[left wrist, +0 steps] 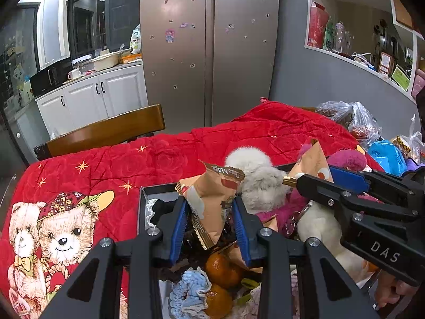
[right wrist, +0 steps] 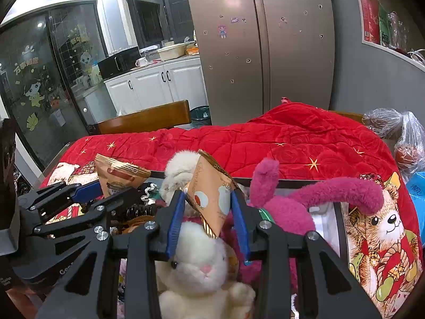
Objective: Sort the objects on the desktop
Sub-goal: 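Lower both held packets into the black box among the plush toys, then open both grippers to release the packets into the box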
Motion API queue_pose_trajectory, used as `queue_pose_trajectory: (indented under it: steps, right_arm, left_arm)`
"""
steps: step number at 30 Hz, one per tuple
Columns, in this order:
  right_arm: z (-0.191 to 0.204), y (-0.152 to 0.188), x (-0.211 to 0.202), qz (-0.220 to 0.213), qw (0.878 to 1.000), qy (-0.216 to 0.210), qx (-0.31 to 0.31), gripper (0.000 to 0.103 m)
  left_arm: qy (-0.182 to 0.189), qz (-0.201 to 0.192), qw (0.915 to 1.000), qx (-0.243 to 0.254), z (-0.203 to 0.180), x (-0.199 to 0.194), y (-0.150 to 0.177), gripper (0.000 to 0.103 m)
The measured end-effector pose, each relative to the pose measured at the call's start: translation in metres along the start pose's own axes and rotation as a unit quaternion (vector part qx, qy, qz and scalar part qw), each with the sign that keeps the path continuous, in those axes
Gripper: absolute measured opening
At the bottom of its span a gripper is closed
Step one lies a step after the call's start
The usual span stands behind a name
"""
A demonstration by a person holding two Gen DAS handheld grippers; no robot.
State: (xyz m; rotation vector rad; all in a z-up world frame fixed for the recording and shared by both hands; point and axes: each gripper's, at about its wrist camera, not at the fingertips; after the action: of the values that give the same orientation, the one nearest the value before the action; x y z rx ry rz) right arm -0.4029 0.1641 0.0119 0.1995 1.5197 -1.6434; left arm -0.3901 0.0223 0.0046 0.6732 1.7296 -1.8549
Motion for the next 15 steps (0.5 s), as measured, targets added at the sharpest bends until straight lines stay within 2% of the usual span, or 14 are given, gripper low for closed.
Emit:
queue_pose_trajectory:
  steps: [6,8,12,13,14,15]
  right_arm:
    - [0.001,0.0,0.0,-0.002,1.0,0.003,-0.005,0.039]
    - [0.001,-0.001,-0.002,-0.003,1.0,0.003,-0.004,0.039]
    - [0.002,-0.002,-0.007,-0.009,1.0,0.0,0.003,0.04]
    - [0.0,-0.002,-0.008,-0.011,1.0,-0.003,0.008,0.044]
    - [-0.001,-0.003,-0.009,-0.013,1.0,-0.006,0.011,0.053]
    - [-0.001,-0.004,-0.011,-0.016,1.0,-0.013,0.014,0.057]
  left_arm:
    - [-0.015,-0.003,0.9998,0.011,-0.005,-0.002,0.0,0.038]
    - [-0.01,-0.009,0.9999,0.008,-0.004,-0.005,-0.001,0.055]
    - [-0.027,-0.015,0.9995,0.007,-0.002,-0.008,-0.002,0.068]
    - [-0.028,-0.015,0.9995,0.006,-0.001,-0.008,-0.002,0.071]
    - [-0.026,-0.017,0.9995,0.005,0.0,-0.008,-0.002,0.072]
    - [-0.023,-0.017,0.9996,0.003,0.001,-0.008,-0.002,0.072]
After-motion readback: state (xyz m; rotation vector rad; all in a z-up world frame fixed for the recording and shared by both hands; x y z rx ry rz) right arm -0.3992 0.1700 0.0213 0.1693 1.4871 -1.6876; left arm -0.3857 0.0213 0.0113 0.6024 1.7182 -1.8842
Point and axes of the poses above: each gripper's, at about its wrist camera, not at the fingertips, and x roughly the way its jaws point, z to its left, y to its underside, and after that the axes turned 8 degrees about -y, right-handed
